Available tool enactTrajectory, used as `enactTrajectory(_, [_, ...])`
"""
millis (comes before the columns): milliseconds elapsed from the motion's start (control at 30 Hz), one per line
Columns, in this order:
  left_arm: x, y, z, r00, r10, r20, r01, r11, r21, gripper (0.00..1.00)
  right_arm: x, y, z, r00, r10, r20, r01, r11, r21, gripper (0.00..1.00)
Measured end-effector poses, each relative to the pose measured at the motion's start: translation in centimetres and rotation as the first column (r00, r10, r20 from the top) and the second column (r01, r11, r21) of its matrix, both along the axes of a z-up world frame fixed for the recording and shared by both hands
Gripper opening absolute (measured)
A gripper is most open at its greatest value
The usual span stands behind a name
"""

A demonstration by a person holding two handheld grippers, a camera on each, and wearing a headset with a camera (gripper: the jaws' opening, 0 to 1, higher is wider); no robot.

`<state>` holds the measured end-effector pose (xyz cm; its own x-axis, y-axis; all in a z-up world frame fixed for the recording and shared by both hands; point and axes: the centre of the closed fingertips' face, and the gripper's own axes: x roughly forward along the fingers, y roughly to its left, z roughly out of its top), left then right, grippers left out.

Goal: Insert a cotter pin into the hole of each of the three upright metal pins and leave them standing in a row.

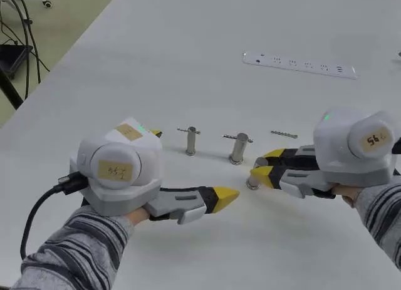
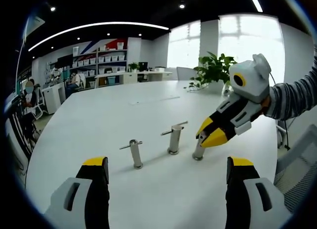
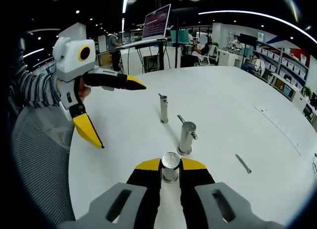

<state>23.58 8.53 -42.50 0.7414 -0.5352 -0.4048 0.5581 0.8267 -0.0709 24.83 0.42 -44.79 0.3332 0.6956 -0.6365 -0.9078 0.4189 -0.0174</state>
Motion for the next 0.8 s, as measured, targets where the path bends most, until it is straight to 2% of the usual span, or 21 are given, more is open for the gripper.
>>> enactTrajectory(300, [0.0,0.0,-0.1,1.000,-0.002,-0.004,0.002,1.000,0.004,0.99,-0.1,-0.2,-0.1,1.000,-0.007,0.003,0.007,1.000,0.001,0.09])
enactTrajectory(533, [0.0,-0.1,-0.2,1.000,-0.004,-0.004,0.004,1.000,0.006,0.99,0.0,-0.5,0.5,0.999,0.011,0.035,-0.010,1.000,-0.019,0.12])
enactTrajectory(633, [0.0,-0.1,-0.2,1.000,-0.003,-0.004,0.003,1.000,0.006,0.99,0.0,-1.3,0.3,1.000,0.013,0.012,-0.012,0.999,-0.052,0.17])
enactTrajectory(800, [0.0,-0.1,-0.1,1.000,-0.001,-0.002,0.001,1.000,0.005,0.99,0.1,-2.7,0.6,1.000,0.004,-0.014,-0.005,0.998,-0.057,0.20])
